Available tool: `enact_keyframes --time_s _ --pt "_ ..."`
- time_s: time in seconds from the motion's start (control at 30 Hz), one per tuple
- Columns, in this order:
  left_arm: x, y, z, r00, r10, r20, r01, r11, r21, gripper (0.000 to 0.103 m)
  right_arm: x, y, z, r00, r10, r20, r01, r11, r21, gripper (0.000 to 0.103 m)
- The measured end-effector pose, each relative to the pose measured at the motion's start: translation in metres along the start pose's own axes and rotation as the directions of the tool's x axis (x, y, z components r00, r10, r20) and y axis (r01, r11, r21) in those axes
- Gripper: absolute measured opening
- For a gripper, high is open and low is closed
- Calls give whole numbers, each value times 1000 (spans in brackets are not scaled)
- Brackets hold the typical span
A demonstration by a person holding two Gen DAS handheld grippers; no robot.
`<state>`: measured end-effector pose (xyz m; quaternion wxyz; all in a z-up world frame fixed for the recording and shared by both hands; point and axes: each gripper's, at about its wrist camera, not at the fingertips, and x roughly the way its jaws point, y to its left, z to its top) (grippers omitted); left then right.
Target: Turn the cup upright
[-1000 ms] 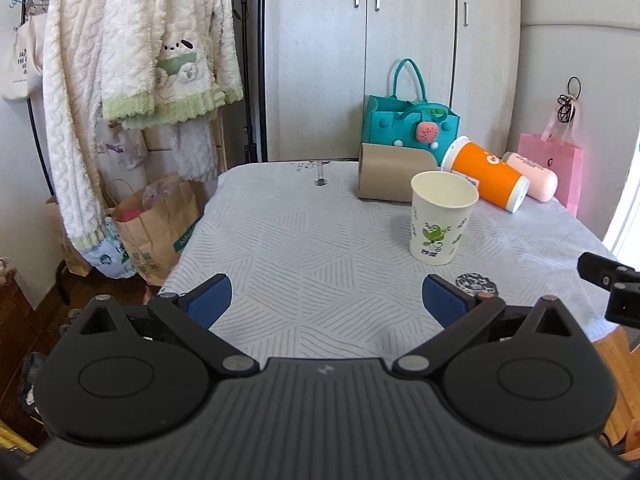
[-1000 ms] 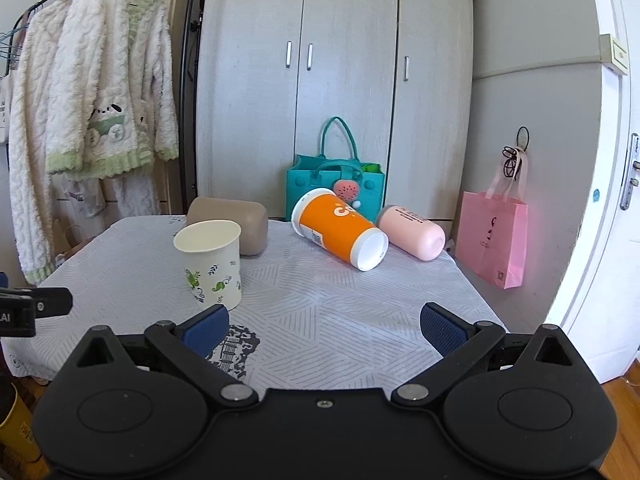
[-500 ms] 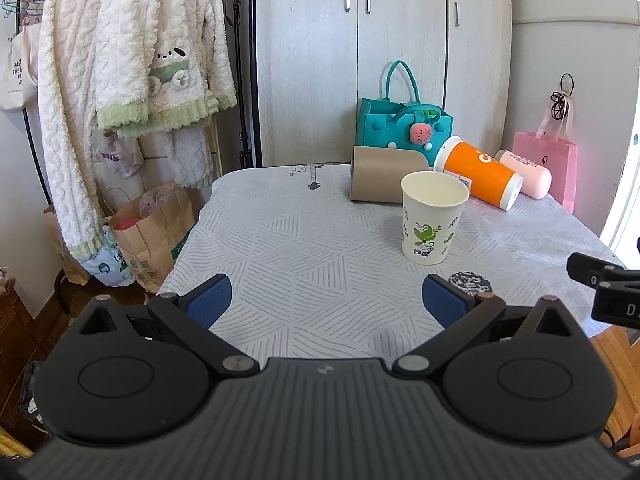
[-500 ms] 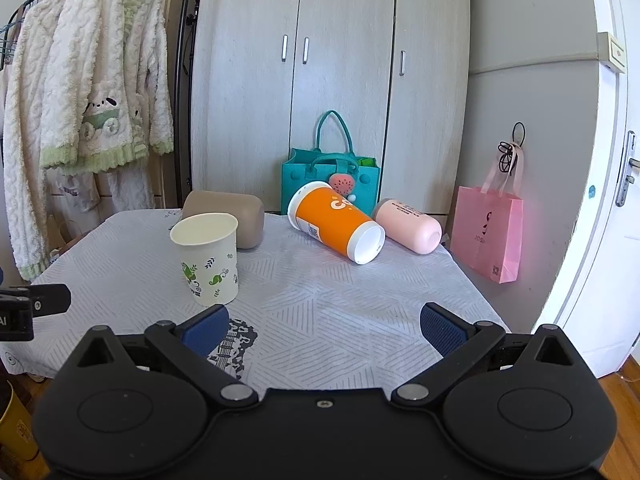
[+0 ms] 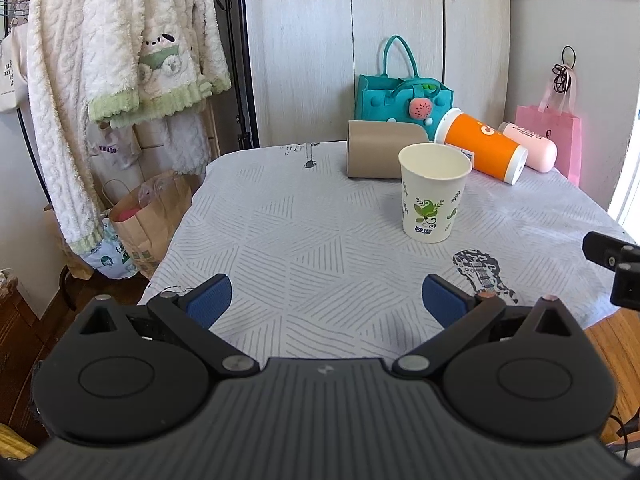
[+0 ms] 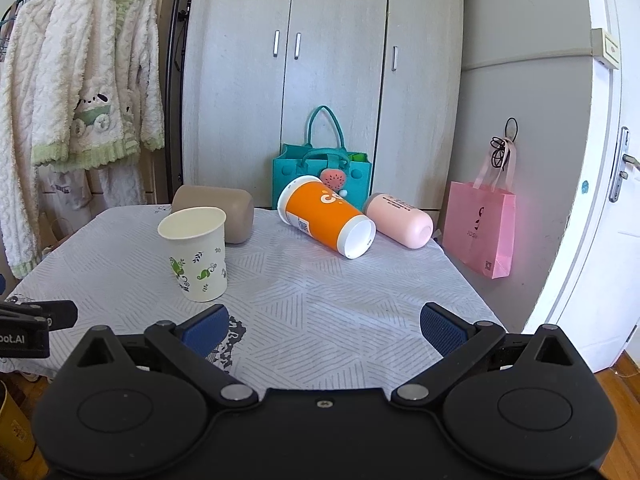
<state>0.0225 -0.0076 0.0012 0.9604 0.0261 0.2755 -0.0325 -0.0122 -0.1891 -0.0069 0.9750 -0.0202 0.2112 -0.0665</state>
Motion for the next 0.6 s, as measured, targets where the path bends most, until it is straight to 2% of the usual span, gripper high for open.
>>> enact_keyframes --time_s 0.6 --pt "-4 -5 0 1000 -1 13 1 1000 15 103 -2 -2 -3 1000 -6 1 6 1000 3 103"
